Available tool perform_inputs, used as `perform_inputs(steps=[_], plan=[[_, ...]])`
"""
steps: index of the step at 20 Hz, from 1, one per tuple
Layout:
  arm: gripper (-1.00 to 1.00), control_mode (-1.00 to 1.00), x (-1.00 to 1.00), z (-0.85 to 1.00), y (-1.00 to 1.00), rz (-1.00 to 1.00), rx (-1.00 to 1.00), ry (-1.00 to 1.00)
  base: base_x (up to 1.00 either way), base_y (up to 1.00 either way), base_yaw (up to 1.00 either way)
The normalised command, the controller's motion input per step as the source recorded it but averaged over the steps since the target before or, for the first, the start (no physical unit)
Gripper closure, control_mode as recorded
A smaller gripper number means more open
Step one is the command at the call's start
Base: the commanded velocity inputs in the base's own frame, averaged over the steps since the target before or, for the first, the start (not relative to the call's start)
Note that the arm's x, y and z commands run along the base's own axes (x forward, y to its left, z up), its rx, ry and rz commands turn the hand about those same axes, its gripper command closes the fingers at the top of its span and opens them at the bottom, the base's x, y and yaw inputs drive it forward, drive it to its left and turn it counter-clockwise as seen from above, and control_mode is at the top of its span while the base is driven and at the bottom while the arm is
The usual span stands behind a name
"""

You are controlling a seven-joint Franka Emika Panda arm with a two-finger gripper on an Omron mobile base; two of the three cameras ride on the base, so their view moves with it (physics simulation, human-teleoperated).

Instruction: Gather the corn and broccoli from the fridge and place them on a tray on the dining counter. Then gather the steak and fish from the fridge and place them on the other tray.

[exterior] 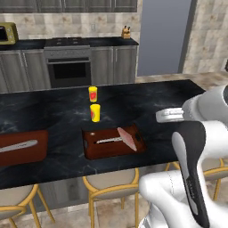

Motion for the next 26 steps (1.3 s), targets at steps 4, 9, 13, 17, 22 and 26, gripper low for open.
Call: perform_inputs(steps=[4,9,13,17,22,26], plan=[[-1.00,-1.00,-0.01,0.00,0.00,0.00,0.00,0.00,0.00,0.00,0.00],[-1.00,-1.00,-0.49,0.00,0.00,0.00,0.00,-0.06,0.00,0.00,0.00],[-1.00,-1.00,-0.97,0.00,0.00,-0.04,-0.01,-0.22,0.00,0.00,0.00],[-1.00,-1.00,-0.39,0.00,0.00,-0.01,0.00,-0.03,0.00,0.00,0.00],[-1.00,-1.00,0.00,0.00,0.00,0.00,0.00,0.00,0.00,0.00,0.00],[-1.00,1.00,0.00,0.00,0.00,0.00,0.00,0.00,-0.43,0.05,0.00]])
